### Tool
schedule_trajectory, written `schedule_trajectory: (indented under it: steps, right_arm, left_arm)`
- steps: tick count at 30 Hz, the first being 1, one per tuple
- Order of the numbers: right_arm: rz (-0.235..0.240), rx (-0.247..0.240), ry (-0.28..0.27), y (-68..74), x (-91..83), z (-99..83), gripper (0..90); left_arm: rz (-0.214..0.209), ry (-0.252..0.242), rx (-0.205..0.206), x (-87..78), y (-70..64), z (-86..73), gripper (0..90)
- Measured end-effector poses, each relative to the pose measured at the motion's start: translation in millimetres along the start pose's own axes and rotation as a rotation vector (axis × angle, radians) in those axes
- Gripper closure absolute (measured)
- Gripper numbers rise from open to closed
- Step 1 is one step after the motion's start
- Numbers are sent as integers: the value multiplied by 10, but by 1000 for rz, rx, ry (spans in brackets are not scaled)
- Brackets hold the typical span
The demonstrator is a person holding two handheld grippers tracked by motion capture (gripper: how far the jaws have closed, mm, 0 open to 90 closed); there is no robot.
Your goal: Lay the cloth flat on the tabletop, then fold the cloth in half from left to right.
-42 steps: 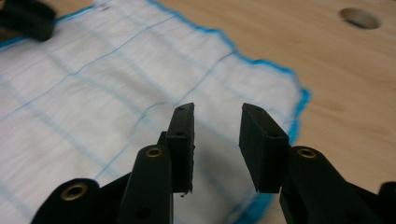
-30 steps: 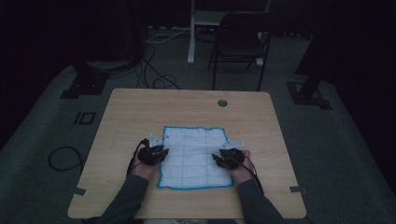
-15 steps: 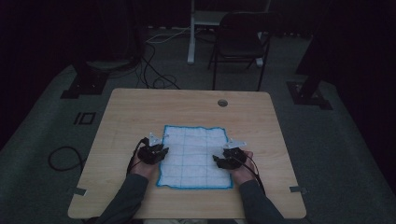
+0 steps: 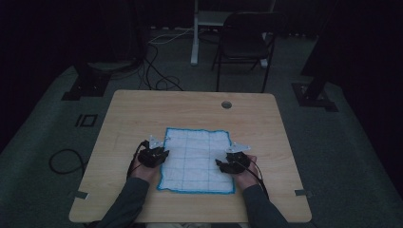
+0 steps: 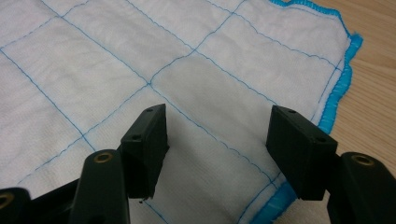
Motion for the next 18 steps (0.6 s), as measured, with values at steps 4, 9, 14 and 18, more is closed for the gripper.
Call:
schedule_trajectory:
  steps: [4, 9, 14, 18]
  right_arm:
    - [5, 2, 1, 12, 7, 4, 381]
    - [4, -1, -1, 26, 14, 9, 381]
    - [4, -3, -2, 27, 14, 9, 381]
    - [3, -6, -2, 29, 11, 8, 381]
  left_arm:
    - [1, -7, -10, -26, 9, -21, 719]
    - [26, 12, -42, -59, 12, -12, 680]
    - [20, -12, -69, -215, -42, 10, 610]
    - [40, -9, -77, -268, -31, -46, 585]
Point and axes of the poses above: each handheld gripper's, and its own axes: x roughly forward along the jaws, z roughly out of its top, y roughly to its left, the point moved 8 cm from there along x, roughly forward along the jaws, and after that the axes turned 8 degrees about -y, right-handed, at the moved point
